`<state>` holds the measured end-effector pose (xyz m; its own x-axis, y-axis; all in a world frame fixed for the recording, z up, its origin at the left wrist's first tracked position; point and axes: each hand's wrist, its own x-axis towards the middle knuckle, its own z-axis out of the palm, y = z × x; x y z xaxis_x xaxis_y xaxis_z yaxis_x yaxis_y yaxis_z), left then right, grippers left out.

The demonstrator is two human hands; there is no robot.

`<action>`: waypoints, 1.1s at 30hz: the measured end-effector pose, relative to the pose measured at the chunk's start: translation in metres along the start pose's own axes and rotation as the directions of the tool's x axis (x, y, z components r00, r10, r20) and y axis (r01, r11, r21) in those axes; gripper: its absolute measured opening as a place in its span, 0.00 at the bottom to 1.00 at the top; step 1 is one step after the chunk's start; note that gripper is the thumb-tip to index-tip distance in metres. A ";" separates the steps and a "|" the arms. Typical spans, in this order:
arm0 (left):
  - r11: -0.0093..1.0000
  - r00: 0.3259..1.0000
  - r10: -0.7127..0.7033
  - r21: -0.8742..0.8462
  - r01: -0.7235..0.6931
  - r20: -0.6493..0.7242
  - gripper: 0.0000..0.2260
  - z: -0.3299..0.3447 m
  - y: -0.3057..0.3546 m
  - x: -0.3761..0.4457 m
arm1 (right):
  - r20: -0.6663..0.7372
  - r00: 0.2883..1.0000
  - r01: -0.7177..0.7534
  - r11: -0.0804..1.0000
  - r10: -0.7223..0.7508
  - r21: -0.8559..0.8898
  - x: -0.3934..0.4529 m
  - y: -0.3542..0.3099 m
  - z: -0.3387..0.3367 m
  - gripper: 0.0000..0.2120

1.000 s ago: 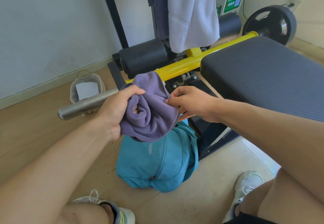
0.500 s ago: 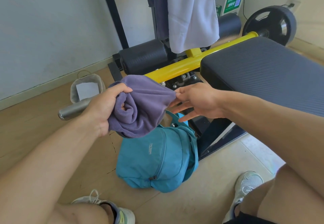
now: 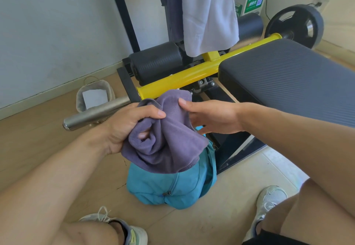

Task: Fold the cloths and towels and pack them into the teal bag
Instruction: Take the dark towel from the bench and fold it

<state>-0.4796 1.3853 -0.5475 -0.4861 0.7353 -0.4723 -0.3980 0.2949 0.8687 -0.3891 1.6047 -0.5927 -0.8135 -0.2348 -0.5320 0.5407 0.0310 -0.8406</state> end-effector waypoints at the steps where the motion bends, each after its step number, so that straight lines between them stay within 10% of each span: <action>1: 1.000 1.000 -0.001 -0.007 0.001 0.017 0.15 0.000 0.001 -0.001 | 0.044 0.999 -0.013 1.000 0.012 0.019 0.002 0.003 0.000 0.42; 5: 1.000 0.999 0.013 -0.007 -0.013 -0.039 0.15 0.004 0.003 -0.004 | 0.052 0.997 0.056 0.997 -0.059 0.062 0.004 0.000 0.008 0.35; 11: 0.995 0.866 0.088 0.075 -0.058 -0.493 0.14 -0.020 -0.015 0.023 | -0.503 0.862 0.033 0.998 -0.058 -0.059 0.012 -0.002 0.000 0.22; 15: 0.979 0.767 0.102 0.200 0.035 -0.634 0.16 -0.052 -0.030 0.039 | -0.624 0.781 -0.120 0.975 -0.022 -0.184 0.010 0.005 -0.006 0.17; 25: 0.993 0.630 0.068 0.116 0.035 -0.774 0.19 -0.085 -0.034 0.041 | -0.775 0.628 -0.229 0.969 0.074 -0.093 0.013 0.002 -0.014 0.15; 33: 0.882 0.694 0.327 0.471 0.020 -0.641 0.08 -0.060 -0.034 0.044 | -0.792 0.602 -0.118 0.970 -0.100 -0.213 0.018 -0.005 0.002 0.16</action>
<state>-0.5345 1.3712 -0.6066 -0.9665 0.2155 -0.1397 0.0060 0.5625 0.8268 -0.4062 1.5982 -0.5978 -0.7133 0.6253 -0.3165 0.5753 0.2646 -0.7740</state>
